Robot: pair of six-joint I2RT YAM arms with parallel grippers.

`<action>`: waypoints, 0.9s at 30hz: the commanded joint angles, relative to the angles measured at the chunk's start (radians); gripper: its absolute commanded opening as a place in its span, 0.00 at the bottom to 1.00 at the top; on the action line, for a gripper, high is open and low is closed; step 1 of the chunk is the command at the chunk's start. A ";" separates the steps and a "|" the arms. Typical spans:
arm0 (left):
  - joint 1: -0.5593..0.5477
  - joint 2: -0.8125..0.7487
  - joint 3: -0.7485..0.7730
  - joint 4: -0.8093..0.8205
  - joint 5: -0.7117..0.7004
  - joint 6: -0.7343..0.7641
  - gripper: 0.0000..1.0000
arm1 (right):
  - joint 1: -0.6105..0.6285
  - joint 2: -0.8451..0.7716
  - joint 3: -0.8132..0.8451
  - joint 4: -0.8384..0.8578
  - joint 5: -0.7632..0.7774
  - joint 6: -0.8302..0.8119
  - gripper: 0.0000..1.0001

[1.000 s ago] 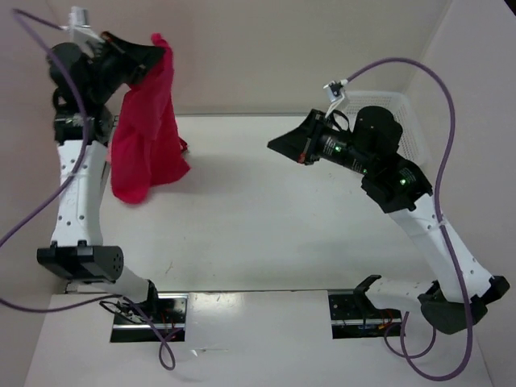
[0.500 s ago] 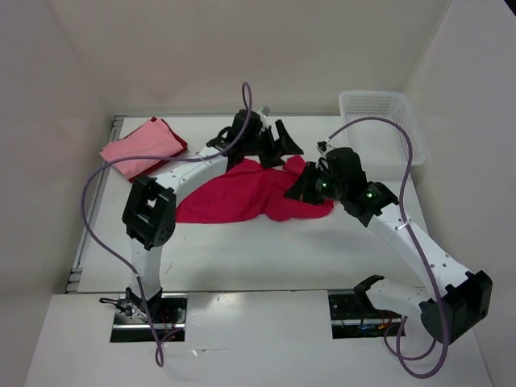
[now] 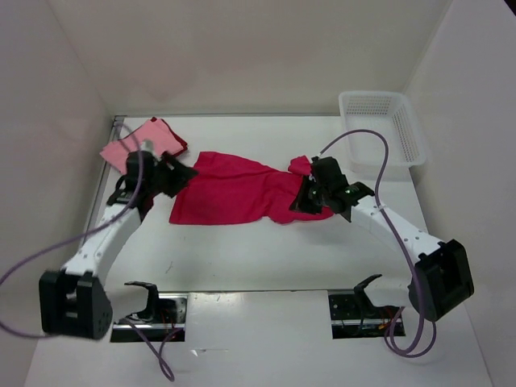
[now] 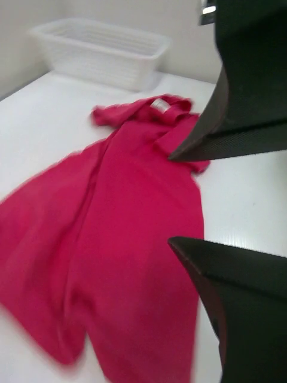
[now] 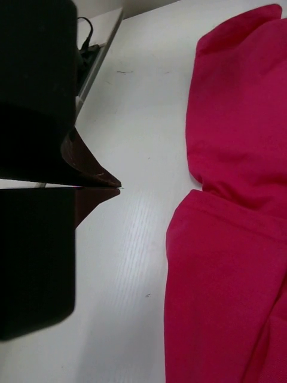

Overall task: Fold and stack the t-shirts
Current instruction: Flatten out the tshirt

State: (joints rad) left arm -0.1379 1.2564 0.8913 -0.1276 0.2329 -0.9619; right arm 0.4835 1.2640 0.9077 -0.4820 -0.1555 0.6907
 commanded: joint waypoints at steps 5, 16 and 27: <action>0.213 -0.276 -0.299 -0.170 -0.065 0.077 0.60 | -0.014 0.096 0.052 0.071 0.062 -0.049 0.07; 0.235 0.035 -0.161 -0.023 -0.152 0.137 0.84 | -0.034 0.402 0.281 0.052 0.217 -0.151 0.55; 0.235 0.182 -0.106 0.049 -0.086 0.146 0.77 | -0.034 0.598 0.450 0.052 0.206 -0.212 0.61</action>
State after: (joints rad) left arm 0.0906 1.4227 0.7448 -0.1368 0.1135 -0.8391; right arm 0.4553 1.8347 1.2823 -0.4564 0.0250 0.5117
